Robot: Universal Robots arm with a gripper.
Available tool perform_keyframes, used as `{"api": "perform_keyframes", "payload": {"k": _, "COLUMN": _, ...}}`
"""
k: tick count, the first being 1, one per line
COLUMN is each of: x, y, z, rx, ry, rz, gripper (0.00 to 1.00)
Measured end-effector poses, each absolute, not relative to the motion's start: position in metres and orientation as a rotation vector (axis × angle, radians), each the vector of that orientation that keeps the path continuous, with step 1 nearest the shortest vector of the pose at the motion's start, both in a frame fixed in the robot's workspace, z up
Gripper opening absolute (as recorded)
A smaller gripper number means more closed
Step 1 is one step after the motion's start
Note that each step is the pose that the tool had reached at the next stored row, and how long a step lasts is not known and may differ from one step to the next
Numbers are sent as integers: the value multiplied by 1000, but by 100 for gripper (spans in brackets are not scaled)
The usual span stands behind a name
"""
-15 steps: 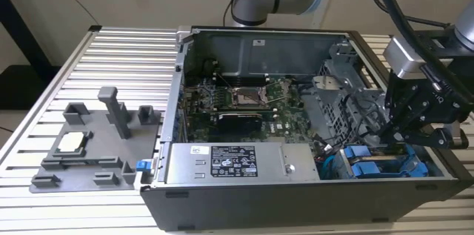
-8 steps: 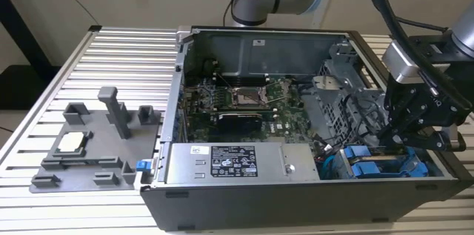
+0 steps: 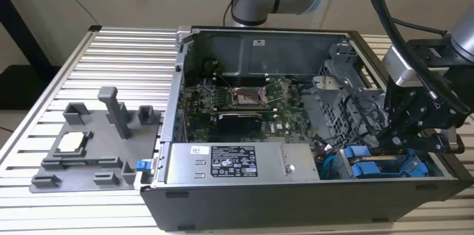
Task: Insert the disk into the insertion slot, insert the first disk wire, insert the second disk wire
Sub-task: 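Insert the second disk wire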
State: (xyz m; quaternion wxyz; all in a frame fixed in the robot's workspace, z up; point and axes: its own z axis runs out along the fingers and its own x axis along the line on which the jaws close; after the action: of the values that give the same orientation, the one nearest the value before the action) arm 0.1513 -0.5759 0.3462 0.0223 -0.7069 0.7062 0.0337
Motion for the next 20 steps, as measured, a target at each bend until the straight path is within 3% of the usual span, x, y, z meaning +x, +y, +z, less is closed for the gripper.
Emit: {"api": "perform_keyframes", "payload": {"k": 20, "x": 154, "y": -576, "z": 336, "rx": -2189, "ry": 2188, "rz": 104, "gripper": 16}}
